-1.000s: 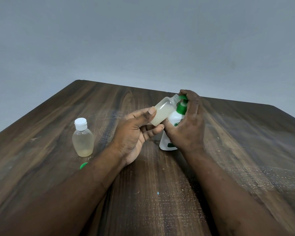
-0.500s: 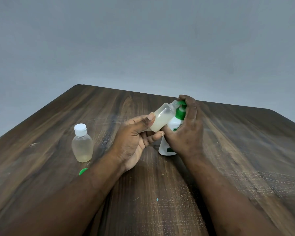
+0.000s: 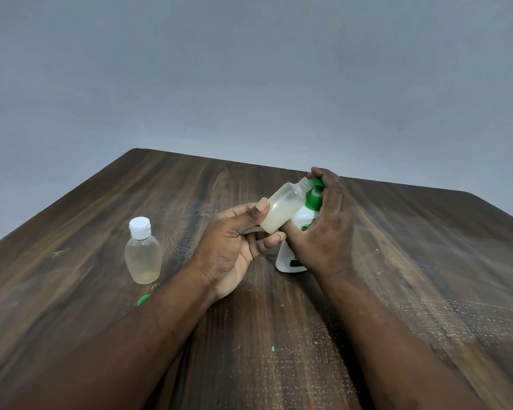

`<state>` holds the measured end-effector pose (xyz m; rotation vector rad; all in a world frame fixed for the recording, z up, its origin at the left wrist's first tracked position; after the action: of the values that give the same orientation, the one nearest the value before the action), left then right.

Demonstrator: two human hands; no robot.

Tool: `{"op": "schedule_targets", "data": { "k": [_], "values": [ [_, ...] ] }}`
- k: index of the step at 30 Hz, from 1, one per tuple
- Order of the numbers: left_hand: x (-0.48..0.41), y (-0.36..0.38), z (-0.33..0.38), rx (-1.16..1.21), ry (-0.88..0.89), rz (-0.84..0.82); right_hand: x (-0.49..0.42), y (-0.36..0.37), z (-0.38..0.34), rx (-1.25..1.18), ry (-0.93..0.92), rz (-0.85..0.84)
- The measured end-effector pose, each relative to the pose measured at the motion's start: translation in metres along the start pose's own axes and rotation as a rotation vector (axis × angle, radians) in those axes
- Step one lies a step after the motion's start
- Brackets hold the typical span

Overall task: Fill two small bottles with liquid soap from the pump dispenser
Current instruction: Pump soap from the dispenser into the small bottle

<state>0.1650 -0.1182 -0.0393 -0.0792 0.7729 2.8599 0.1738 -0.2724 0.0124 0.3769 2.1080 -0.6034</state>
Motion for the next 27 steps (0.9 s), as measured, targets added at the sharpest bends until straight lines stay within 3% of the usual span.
{"op": "schedule_targets", "data": {
  "k": [27],
  "values": [
    [0.0037, 0.0000, -0.0002, 0.053, -0.043, 0.041, -0.0023, 0.0037, -0.0067, 0.054, -0.040, -0.047]
  ]
}}
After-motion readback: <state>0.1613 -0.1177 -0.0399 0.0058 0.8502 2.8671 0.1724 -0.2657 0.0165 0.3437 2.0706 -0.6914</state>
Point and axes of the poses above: each hand's wrist, its own x-axis away from the middle knuckle, its own y-axis out of the palm, z = x × y, the point moved 9 cm from there along -x, towards the middle knuckle, and after that the axes turned 10 degrees about -x, right-handed, at the moved point
